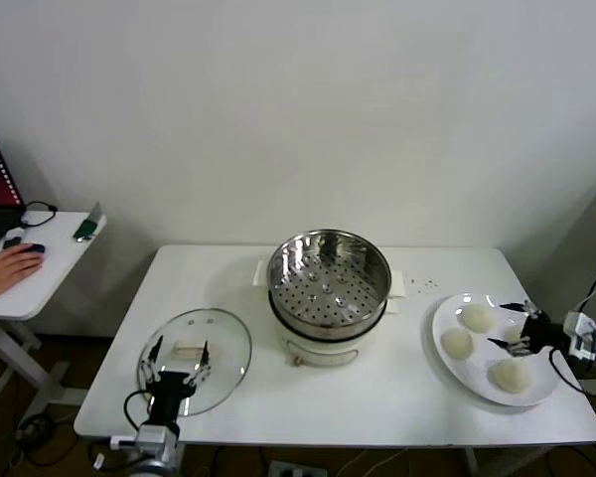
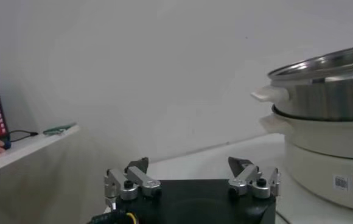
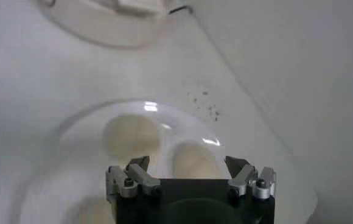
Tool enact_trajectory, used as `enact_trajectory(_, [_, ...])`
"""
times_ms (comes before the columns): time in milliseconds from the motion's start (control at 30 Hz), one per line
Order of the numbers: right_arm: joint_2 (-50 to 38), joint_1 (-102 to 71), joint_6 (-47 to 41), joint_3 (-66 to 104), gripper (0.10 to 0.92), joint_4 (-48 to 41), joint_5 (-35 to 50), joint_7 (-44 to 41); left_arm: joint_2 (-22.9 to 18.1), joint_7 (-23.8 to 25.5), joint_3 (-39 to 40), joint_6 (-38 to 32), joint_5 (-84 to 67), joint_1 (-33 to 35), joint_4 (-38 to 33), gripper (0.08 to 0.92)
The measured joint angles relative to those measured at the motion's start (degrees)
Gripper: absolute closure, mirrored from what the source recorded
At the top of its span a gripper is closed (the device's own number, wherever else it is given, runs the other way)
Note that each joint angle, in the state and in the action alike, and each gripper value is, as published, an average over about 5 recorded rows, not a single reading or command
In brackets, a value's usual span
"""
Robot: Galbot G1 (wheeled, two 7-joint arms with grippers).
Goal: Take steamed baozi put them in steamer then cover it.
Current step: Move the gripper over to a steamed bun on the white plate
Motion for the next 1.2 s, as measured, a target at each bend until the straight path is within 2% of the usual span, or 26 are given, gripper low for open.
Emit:
enact_trajectory(233, [2.12, 18.35, 3.76, -15.83, 0.203, -10.80, -8.17, -6.63, 0.33, -0.16, 0.04, 0.43, 0.05, -0.42, 0.40, 0.177])
enact_trajectory(500, [8.44, 31.03, 6.14, -28.27, 0.203, -21.62, -15.13, -9.54, 0.84, -0.27, -0.75, 0.70, -0.23, -0.06, 0.50, 0.177])
enact_trajectory(800, [15.19, 36.51, 7.54, -32.91, 0.203, -30.26, -20.85, -9.83, 1.01, -0.18, -1.08, 0.81, -1.11, -0.01, 0.61, 0.177])
enact_trajectory(1200, [20.29, 37.41, 8.76, -32.46, 0.203, -36.00, -26.91, -9.01, 0.73, -0.10, -0.65, 1.10, -1.26, -0.65, 1.08, 0.177])
